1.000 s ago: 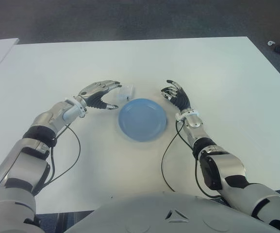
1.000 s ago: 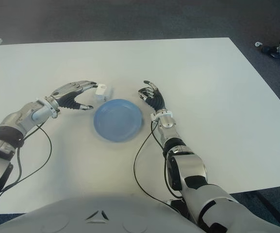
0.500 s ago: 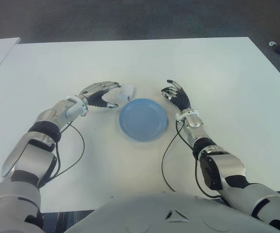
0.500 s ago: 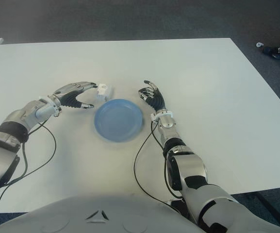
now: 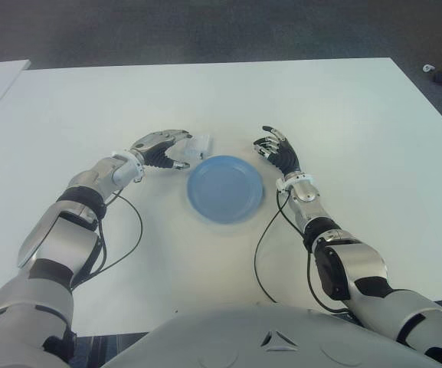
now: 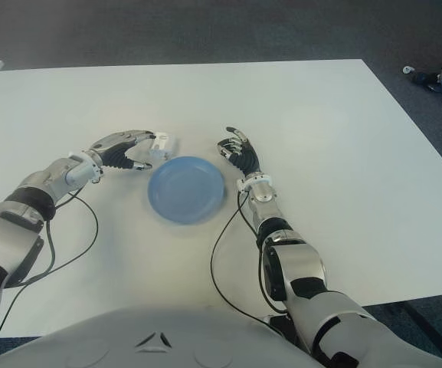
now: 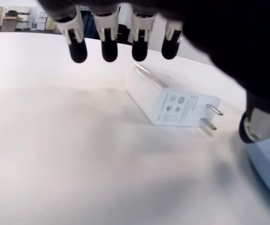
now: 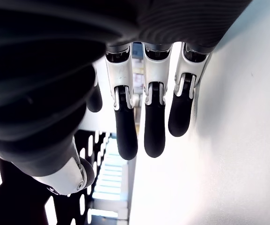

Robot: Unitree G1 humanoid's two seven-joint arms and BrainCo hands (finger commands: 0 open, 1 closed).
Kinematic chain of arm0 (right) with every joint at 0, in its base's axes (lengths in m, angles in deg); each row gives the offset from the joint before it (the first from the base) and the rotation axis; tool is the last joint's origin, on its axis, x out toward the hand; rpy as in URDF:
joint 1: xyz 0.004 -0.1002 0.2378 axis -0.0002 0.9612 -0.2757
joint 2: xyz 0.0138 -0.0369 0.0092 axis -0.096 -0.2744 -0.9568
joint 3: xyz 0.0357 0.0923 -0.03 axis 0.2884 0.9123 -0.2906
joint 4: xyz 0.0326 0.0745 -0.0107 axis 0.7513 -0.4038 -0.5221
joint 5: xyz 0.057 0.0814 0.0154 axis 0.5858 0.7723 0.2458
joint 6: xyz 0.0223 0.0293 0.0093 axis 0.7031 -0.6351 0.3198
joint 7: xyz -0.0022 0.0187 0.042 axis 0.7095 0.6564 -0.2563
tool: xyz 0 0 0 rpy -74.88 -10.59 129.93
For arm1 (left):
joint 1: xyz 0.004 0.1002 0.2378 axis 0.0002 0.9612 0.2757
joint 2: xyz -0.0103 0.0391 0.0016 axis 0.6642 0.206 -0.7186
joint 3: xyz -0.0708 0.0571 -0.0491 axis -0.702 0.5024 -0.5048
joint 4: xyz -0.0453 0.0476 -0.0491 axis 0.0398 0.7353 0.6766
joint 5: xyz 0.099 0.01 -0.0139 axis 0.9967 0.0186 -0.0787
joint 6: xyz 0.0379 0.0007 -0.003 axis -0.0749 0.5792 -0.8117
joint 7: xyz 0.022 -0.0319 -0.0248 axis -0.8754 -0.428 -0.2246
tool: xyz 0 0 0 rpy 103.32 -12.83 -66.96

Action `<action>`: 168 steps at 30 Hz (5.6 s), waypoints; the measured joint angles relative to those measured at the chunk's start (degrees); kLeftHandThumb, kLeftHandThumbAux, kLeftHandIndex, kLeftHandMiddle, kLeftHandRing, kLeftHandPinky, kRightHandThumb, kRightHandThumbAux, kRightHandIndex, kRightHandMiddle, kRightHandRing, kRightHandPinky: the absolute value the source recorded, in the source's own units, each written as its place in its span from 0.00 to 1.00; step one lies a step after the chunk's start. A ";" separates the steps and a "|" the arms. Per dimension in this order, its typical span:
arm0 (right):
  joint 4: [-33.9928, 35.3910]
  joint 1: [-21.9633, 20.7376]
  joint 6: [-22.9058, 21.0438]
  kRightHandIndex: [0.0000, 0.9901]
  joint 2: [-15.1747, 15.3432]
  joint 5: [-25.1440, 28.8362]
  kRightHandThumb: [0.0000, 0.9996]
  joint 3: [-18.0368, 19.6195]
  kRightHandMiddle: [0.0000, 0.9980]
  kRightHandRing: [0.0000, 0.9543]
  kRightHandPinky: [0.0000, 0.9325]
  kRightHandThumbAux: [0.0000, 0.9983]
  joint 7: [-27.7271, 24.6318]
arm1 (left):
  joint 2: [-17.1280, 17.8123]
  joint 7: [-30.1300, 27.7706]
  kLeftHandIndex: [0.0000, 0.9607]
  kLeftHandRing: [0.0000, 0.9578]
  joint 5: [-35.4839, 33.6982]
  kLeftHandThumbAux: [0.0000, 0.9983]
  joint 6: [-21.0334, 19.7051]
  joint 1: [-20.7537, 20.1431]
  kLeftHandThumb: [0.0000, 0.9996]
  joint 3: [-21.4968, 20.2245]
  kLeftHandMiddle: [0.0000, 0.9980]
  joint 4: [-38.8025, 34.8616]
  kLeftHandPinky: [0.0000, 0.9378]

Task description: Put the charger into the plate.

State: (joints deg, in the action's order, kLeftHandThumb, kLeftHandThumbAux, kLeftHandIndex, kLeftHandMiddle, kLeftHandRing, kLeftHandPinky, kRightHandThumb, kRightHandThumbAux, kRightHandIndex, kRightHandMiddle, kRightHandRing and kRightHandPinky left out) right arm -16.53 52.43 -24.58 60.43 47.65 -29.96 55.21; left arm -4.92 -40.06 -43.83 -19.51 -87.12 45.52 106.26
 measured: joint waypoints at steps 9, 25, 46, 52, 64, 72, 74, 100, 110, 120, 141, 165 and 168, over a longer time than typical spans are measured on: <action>0.03 -0.02 -0.01 0.14 -0.10 0.02 0.00 0.02 0.44 0.43 0.35 0.75 0.00 | -1.08 -0.04 0.00 0.08 -0.10 0.48 -1.06 -1.30 0.00 0.02 0.06 2.41 0.12; 0.13 -0.06 -0.01 0.15 -0.30 0.06 0.00 0.09 0.44 0.44 0.35 0.74 0.00 | -1.84 0.54 0.00 0.10 -0.05 0.53 -2.23 -2.11 0.00 0.47 0.08 4.12 0.12; 0.16 -0.31 -0.02 0.15 -0.76 0.00 0.00 -0.03 0.44 0.43 0.33 0.71 0.01 | -1.02 17.05 0.03 0.05 9.89 0.67 -2.34 -3.18 0.00 8.36 0.06 4.11 0.05; 0.15 -0.39 -0.06 0.15 -0.89 0.00 0.00 -0.05 0.43 0.42 0.31 0.69 0.01 | -0.38 20.71 0.03 0.03 12.59 0.70 -3.53 -3.69 0.00 10.91 0.05 4.11 0.04; 0.15 -0.47 -0.18 0.17 -1.05 0.00 0.00 -0.08 0.44 0.41 0.31 0.67 0.00 | 0.45 25.67 0.05 0.03 17.32 0.73 -5.23 -5.56 0.00 15.91 0.05 3.87 0.03; 0.15 -0.49 -0.19 0.16 -1.05 -0.01 0.00 -0.09 0.43 0.41 0.30 0.66 0.02 | 1.09 26.47 0.04 0.02 17.81 0.75 -5.42 -5.55 0.00 16.66 0.05 3.88 0.03; 0.15 -0.50 -0.21 0.16 -1.05 -0.02 0.00 -0.10 0.43 0.41 0.31 0.66 0.03 | 1.24 26.67 0.03 0.02 17.86 0.76 -5.34 -5.55 0.00 16.71 0.04 3.88 0.03; 0.53 -0.67 -1.16 0.15 -1.55 -0.11 0.00 -0.58 0.41 0.39 0.30 0.63 0.95 | 1.62 16.95 0.04 0.06 11.32 0.76 3.69 -5.09 0.00 12.99 0.06 5.45 0.09; 0.68 -0.68 -1.62 0.15 -1.77 -0.10 0.00 -0.98 0.41 0.39 0.30 0.63 1.45 | 1.63 10.04 0.05 0.10 7.79 0.68 4.82 -4.88 0.00 10.78 0.10 5.57 0.13; 0.69 -0.73 -1.66 0.15 -2.08 -0.09 0.00 -1.10 0.42 0.40 0.31 0.63 2.05 | 1.71 9.26 0.03 0.13 7.80 0.64 4.89 -4.89 0.00 11.06 0.12 5.12 0.17; 0.87 -0.67 -1.66 0.15 -2.58 -0.36 0.00 -1.61 0.42 0.41 0.30 0.65 3.74 | 1.93 13.38 0.04 0.14 11.32 0.68 5.14 -5.51 0.00 14.86 0.14 4.15 0.14; 1.75 -0.34 -2.20 0.15 -2.77 -0.83 0.00 -2.16 0.42 0.40 0.30 0.62 3.88 | 11.40 19.30 0.03 0.06 24.86 0.82 3.08 -8.31 0.00 26.60 0.07 -8.87 0.10; 1.79 -0.33 -2.21 0.15 -2.72 -0.80 0.00 -2.07 0.42 0.40 0.30 0.61 3.63 | 14.09 18.91 0.03 0.06 25.66 0.82 3.43 -7.78 0.00 26.62 0.07 -12.19 0.10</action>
State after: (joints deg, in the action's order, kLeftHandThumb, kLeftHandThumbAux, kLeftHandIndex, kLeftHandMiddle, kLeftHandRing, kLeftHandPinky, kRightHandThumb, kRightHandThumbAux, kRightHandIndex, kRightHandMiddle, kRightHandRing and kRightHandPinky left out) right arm -14.74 52.09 -26.78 57.70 46.86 -32.03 58.83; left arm 9.17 -21.15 -18.16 -16.08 -94.89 72.14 94.07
